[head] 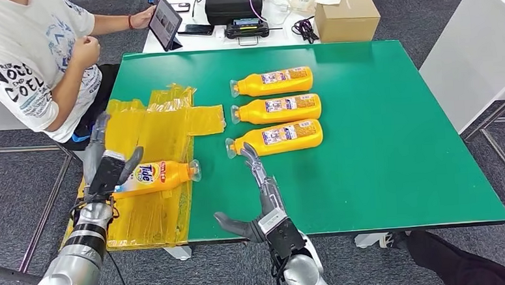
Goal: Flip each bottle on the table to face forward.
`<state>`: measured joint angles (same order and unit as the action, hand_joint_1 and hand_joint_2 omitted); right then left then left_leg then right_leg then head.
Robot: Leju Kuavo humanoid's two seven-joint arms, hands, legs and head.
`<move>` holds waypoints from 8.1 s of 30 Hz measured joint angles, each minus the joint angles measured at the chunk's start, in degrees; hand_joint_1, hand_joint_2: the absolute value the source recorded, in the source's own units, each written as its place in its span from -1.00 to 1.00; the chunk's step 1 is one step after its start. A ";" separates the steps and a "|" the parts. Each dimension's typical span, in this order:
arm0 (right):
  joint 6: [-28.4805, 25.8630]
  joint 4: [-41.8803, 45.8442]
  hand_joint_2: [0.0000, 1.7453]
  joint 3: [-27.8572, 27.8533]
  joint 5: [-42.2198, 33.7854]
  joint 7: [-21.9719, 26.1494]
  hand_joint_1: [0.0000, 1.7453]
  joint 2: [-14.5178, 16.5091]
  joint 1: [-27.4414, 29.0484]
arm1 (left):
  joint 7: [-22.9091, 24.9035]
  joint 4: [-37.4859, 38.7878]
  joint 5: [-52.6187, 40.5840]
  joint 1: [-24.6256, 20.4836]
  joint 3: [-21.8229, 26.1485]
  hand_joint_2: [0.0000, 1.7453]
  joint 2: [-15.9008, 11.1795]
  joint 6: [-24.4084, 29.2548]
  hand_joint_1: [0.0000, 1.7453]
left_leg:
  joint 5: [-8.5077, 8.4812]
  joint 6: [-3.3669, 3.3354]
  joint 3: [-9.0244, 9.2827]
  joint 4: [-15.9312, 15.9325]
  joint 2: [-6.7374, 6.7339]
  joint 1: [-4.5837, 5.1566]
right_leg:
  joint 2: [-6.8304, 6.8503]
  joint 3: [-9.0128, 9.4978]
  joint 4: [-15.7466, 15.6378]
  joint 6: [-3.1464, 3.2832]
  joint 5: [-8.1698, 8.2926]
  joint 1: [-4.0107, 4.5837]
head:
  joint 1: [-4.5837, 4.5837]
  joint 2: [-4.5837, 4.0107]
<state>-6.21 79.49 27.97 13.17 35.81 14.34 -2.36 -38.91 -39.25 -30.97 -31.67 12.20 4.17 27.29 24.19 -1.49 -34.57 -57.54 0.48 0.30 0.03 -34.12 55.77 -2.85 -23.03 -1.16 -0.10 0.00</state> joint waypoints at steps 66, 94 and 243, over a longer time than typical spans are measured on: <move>2.64 -4.39 1.00 -3.98 26.95 -24.43 -1.00 -13.03 -0.89 | 0.14 -26.71 22.91 29.58 -14.50 1.00 13.31 -15.13 -1.00 | 0.12 -0.04 -0.22 -0.01 0.02 0.04 | 0.00 -0.17 -0.06 -0.02 -0.02 -0.02 | -0.02 0.00; 7.34 -12.68 1.00 0.67 25.26 -26.53 -1.00 -17.60 -13.78 | -0.01 -22.85 17.38 28.38 -13.71 1.00 13.62 -13.24 -1.00 | 0.09 -0.07 -0.25 -0.03 0.04 0.04 | 0.01 -0.17 -0.05 -0.03 -0.02 -0.02 | -0.03 0.00; 15.56 -33.41 1.00 14.43 25.61 -21.27 -0.46 -28.25 -31.47 | 1.23 -21.72 21.74 26.90 -15.16 1.00 13.64 -18.85 -1.00 | 0.09 -0.09 -0.06 -0.06 0.04 0.07 | 0.01 0.02 -0.07 -0.05 0.00 -0.04 | -0.03 0.00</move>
<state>9.35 46.08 42.40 38.77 14.55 -13.91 -33.82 -37.68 -60.97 -9.23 -4.76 -2.97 17.81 8.44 24.29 -1.58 -34.63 -57.60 0.51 0.37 0.04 -34.10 55.71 -2.90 -23.03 -1.20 -0.13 0.00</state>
